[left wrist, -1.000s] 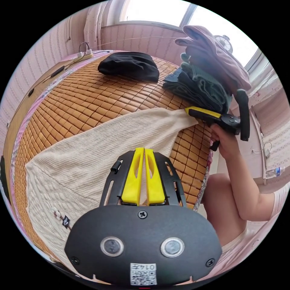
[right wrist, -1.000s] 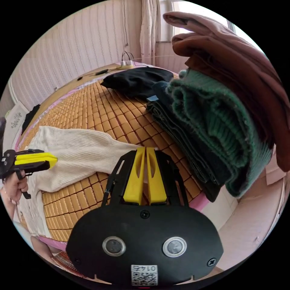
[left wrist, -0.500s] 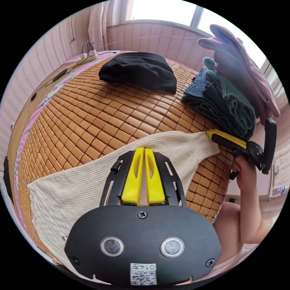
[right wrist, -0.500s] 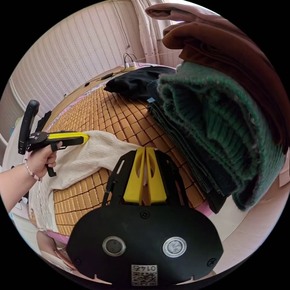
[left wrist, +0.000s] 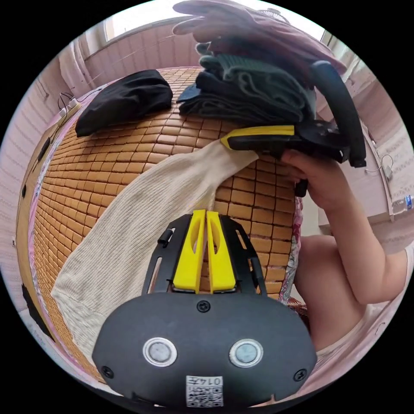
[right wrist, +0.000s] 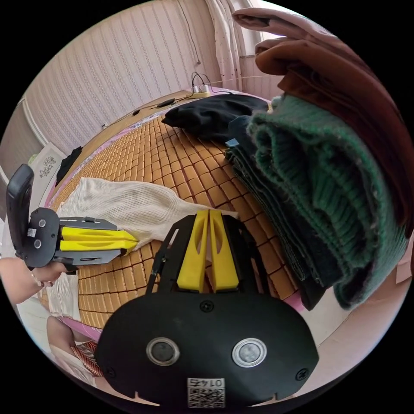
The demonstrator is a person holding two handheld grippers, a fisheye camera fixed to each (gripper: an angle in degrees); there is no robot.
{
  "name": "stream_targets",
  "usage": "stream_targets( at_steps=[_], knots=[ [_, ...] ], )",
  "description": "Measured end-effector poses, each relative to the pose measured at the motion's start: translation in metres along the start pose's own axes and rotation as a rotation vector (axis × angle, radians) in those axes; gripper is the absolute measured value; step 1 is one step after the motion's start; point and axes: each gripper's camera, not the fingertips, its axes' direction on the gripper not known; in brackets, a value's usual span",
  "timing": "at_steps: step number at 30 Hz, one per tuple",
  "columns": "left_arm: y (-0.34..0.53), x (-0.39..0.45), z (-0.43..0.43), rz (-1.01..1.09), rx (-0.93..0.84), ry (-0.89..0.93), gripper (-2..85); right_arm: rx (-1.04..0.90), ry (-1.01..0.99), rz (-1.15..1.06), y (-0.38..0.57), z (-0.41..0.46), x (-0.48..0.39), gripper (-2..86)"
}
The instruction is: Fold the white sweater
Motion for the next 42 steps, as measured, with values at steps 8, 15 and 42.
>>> stream_targets(
  at_steps=[8,15,42],
  knots=[
    [-0.001,0.010,0.001,0.057,-0.053,0.148,-0.9,0.009,-0.008,0.043,-0.004,0.005,0.013,-0.4],
    [0.007,0.007,-0.046,0.019,0.142,0.014,0.9,0.005,0.018,0.023,-0.006,0.009,0.007,-0.4],
    [0.083,0.068,-0.075,0.068,0.218,-0.227,2.5,0.004,0.166,-0.041,0.025,0.026,-0.063,-0.6]
  ],
)
